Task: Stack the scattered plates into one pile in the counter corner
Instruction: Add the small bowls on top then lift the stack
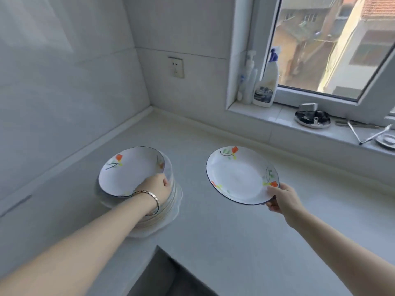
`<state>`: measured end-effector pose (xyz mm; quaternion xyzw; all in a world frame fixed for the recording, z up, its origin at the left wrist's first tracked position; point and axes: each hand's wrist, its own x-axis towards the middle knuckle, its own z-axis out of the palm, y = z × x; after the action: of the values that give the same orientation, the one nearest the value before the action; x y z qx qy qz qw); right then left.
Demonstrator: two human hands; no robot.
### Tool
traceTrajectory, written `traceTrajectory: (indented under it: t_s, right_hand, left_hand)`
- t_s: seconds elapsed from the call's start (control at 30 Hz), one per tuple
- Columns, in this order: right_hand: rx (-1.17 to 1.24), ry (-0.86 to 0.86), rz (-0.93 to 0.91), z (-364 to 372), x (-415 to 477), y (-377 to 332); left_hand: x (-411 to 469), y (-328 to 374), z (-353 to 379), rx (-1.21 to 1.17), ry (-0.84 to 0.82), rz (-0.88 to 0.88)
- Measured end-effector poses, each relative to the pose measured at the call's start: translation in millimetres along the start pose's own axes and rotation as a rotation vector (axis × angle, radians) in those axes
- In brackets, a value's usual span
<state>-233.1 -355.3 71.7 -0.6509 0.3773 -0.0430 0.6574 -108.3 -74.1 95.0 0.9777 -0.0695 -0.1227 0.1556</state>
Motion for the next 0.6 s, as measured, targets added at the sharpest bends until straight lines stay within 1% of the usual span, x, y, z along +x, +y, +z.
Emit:
traceTrajectory:
  t_s: [0.13,0.23,0.33,0.47,0.6]
  right_hand:
    - [-0.015,-0.096,-0.056,83,-10,-29]
    - [-0.064,-0.195,-0.083,138,-15,-46]
    - [-0.134,-0.282,-0.107,183,-12,-59]
    - [-0.244,-0.387,-0.084,226,2,-71]
    - [-0.373,-0.476,-0.1,249,19,-74]
  left_hand:
    - [9,-64,-37,-0.059,0.064,-0.104]
    - [17,-107,-48,-0.125,0.128,-0.206]
    - [25,-137,-55,-0.195,0.177,-0.268]
    - [36,-161,-64,-0.243,0.239,-0.36]
    - [51,-176,-68,-0.293,0.289,-0.436]
